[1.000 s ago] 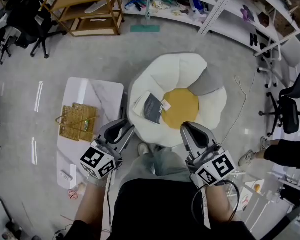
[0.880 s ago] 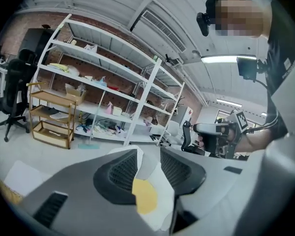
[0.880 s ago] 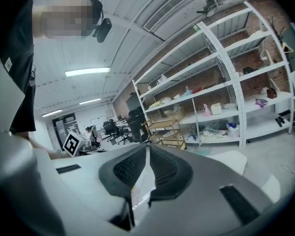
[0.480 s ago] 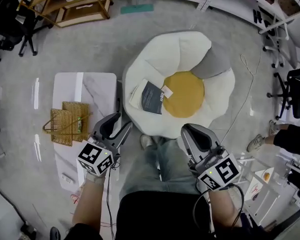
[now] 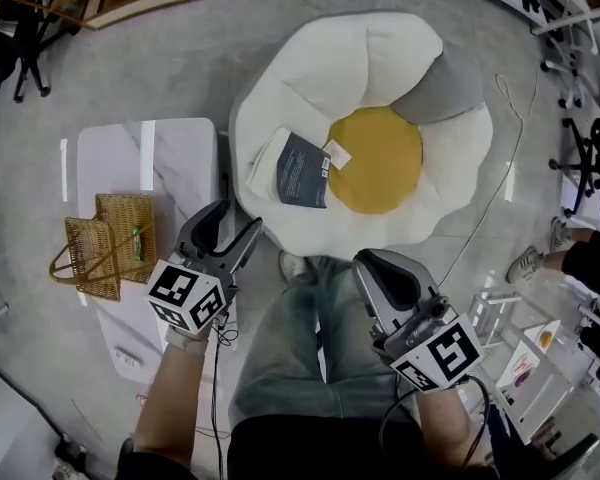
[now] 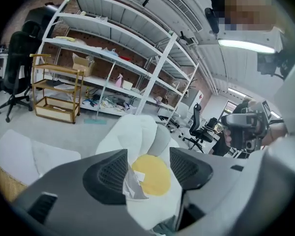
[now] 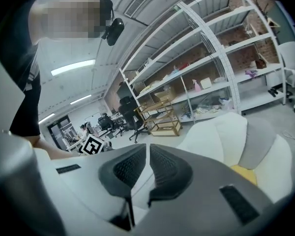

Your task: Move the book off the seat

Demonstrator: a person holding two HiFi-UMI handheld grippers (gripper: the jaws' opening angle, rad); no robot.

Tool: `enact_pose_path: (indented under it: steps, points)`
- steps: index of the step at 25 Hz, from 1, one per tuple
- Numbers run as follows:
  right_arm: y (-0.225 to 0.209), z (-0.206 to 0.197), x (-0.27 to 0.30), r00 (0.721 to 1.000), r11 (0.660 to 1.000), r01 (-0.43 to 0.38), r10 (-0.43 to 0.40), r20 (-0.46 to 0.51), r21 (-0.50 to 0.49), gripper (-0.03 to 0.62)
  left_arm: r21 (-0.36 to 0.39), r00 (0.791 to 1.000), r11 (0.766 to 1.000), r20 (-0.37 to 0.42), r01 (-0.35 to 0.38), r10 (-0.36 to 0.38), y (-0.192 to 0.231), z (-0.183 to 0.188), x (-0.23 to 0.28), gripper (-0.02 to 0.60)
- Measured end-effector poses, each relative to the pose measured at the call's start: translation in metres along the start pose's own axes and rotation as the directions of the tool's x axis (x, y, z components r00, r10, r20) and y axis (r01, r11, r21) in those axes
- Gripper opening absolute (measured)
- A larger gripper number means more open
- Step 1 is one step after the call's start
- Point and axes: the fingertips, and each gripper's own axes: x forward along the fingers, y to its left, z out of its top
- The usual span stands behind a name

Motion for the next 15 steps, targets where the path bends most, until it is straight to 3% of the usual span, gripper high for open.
enact_pose_path:
  steps: [9,15]
  points:
    - [-0.030,-0.074,0.020,0.999,0.999,0.023,-0.021,-0.050,0.032,0.017,-0.017,0.995,0.999,-0.096,-0.029,0.027,0.048,-0.062,0.062,0.292]
    - [-0.048,-0.090,0.027,0.998,0.996,0.054,-0.051,-0.045,0.073,0.017,-0.029,0.983,0.999,-0.183,-0.028,0.023,0.067,-0.085,0.104,0.330]
